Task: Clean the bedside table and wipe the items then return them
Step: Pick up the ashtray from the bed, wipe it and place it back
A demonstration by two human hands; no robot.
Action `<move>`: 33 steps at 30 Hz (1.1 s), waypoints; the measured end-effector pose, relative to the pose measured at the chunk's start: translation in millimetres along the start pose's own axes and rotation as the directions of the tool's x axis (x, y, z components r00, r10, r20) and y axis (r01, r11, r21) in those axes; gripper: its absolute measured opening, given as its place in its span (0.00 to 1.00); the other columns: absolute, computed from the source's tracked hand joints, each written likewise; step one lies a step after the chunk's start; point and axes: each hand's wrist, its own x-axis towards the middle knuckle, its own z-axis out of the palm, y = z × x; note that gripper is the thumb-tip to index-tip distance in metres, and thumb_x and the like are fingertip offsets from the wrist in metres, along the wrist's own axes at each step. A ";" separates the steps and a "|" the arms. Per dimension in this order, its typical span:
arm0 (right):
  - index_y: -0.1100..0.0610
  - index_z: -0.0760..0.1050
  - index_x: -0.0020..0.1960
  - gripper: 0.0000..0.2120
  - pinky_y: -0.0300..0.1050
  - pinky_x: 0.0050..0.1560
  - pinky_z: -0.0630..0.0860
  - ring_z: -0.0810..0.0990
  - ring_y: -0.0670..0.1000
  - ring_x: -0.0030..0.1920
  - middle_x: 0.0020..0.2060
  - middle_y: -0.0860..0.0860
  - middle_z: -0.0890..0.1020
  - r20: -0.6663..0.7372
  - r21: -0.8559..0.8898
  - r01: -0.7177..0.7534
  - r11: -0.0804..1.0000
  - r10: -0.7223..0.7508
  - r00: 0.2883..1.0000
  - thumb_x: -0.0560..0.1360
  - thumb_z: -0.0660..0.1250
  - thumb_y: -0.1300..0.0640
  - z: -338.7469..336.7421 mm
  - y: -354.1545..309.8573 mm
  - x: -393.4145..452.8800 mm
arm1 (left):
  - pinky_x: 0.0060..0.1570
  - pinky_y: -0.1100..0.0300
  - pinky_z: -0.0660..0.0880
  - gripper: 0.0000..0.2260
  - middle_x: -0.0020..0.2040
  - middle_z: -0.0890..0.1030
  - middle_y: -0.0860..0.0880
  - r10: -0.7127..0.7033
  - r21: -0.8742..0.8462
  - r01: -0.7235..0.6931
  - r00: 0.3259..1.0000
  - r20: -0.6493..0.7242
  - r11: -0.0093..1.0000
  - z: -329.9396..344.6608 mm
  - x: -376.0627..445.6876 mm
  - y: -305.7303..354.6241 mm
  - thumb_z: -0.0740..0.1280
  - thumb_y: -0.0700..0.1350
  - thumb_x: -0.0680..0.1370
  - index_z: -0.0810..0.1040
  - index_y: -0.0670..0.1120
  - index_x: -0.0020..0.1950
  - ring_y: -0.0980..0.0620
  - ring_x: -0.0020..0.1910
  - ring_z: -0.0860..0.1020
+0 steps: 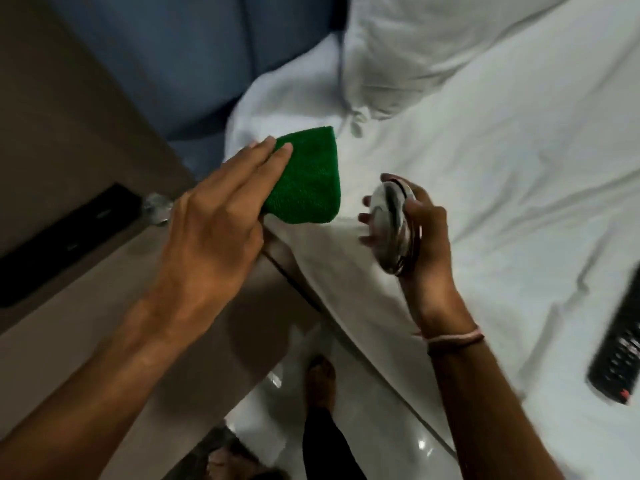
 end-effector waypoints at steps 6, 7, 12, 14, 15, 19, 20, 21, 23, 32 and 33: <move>0.56 0.79 0.65 0.26 0.60 0.67 0.69 0.76 0.61 0.67 0.66 0.58 0.79 0.493 0.413 -0.577 0.705 0.359 0.792 0.74 0.62 0.42 139.8 79.8 -50.1 | 0.66 0.47 0.73 0.30 0.73 0.73 0.42 -0.270 0.061 0.277 0.957 -0.104 0.959 -58.7 -72.0 -54.0 0.51 0.33 0.72 0.72 0.44 0.73 0.39 0.72 0.71; 0.56 0.79 0.65 0.25 0.57 0.67 0.69 0.77 0.59 0.65 0.63 0.57 0.81 0.516 0.390 -0.611 0.689 0.386 0.765 0.77 0.58 0.41 161.5 95.3 -62.0 | 0.67 0.47 0.71 0.31 0.74 0.72 0.43 -0.334 0.040 0.338 0.939 -0.076 0.940 -66.5 -86.3 -64.9 0.49 0.36 0.71 0.72 0.45 0.73 0.39 0.73 0.69; 0.58 0.81 0.57 0.29 0.46 0.55 0.80 0.84 0.54 0.51 0.50 0.56 0.85 0.543 0.316 -0.709 0.630 0.493 0.680 0.80 0.53 0.36 234.1 160.4 -103.7 | 0.74 0.54 0.59 0.31 0.74 0.72 0.46 -0.526 -0.006 0.528 0.847 0.083 0.849 -86.2 -185.8 -97.8 0.57 0.32 0.69 0.74 0.48 0.71 0.43 0.75 0.67; 0.59 0.78 0.58 0.33 0.47 0.57 0.79 0.82 0.56 0.52 0.50 0.57 0.82 0.547 0.214 -0.754 0.621 0.564 0.619 0.77 0.54 0.32 250.0 186.0 -108.6 | 0.76 0.63 0.56 0.31 0.73 0.73 0.48 -0.543 -0.086 0.557 0.827 0.147 0.826 -101.4 -231.5 -104.8 0.56 0.34 0.68 0.76 0.49 0.69 0.49 0.75 0.66; 0.60 0.75 0.62 0.35 0.49 0.65 0.75 0.79 0.56 0.56 0.52 0.57 0.79 0.545 0.167 -0.769 0.617 0.593 0.593 0.74 0.58 0.30 255.5 195.7 -108.4 | 0.76 0.66 0.56 0.31 0.73 0.74 0.50 -0.549 -0.145 0.575 0.815 0.185 0.805 -110.3 -248.7 -106.6 0.54 0.34 0.67 0.78 0.50 0.68 0.52 0.75 0.66; 0.58 0.74 0.63 0.35 0.55 0.71 0.71 0.76 0.55 0.58 0.51 0.56 0.77 0.529 0.147 -0.815 0.561 0.651 0.544 0.70 0.68 0.31 280.1 228.5 -114.4 | 0.74 0.65 0.62 0.37 0.72 0.73 0.58 -0.628 -0.292 0.662 0.748 0.214 0.690 -147.6 -295.7 -118.3 0.56 0.30 0.62 0.78 0.54 0.67 0.63 0.73 0.67; 0.57 0.77 0.59 0.32 0.57 0.72 0.70 0.77 0.56 0.56 0.51 0.56 0.79 0.544 0.134 -0.818 0.560 0.648 0.533 0.70 0.69 0.31 283.5 232.4 -117.3 | 0.74 0.64 0.62 0.37 0.73 0.72 0.58 -0.655 -0.293 0.676 0.734 0.180 0.676 -154.5 -301.6 -122.2 0.57 0.29 0.63 0.77 0.54 0.68 0.63 0.73 0.67; 0.58 0.80 0.57 0.31 0.58 0.74 0.66 0.79 0.57 0.57 0.53 0.58 0.81 0.534 0.082 -0.809 0.582 0.660 0.529 0.71 0.69 0.32 290.3 235.6 -123.5 | 0.75 0.62 0.62 0.37 0.73 0.72 0.57 -0.689 -0.291 0.691 0.713 0.128 0.661 -161.5 -308.1 -129.3 0.59 0.27 0.64 0.77 0.53 0.68 0.62 0.74 0.67; 0.61 0.76 0.68 0.37 0.59 0.77 0.63 0.76 0.61 0.69 0.66 0.62 0.78 0.522 0.038 -0.807 0.590 0.677 0.519 0.72 0.67 0.34 297.5 241.3 -132.8 | 0.75 0.62 0.62 0.36 0.72 0.73 0.54 -0.731 -0.273 0.707 0.682 0.019 0.653 -169.7 -312.0 -143.4 0.61 0.24 0.65 0.77 0.50 0.68 0.60 0.74 0.68; 0.55 0.74 0.71 0.29 0.46 0.49 0.81 0.82 0.54 0.55 0.57 0.55 0.83 0.428 -0.015 -0.757 0.653 0.688 0.585 0.78 0.63 0.39 341.7 254.6 -174.7 | 0.69 0.42 0.72 0.31 0.74 0.72 0.42 -0.725 -0.046 0.724 0.685 -0.070 0.689 -152.5 -301.2 -183.3 0.59 0.30 0.68 0.74 0.45 0.71 0.40 0.74 0.69; 0.55 0.75 0.71 0.29 0.47 0.52 0.80 0.81 0.55 0.58 0.58 0.56 0.83 0.437 -0.012 -0.749 0.662 0.677 0.592 0.78 0.62 0.37 342.7 253.5 -176.3 | 0.67 0.39 0.73 0.31 0.74 0.72 0.42 -0.730 -0.023 0.730 0.680 -0.066 0.683 -149.8 -301.9 -186.3 0.59 0.31 0.69 0.74 0.45 0.72 0.39 0.74 0.68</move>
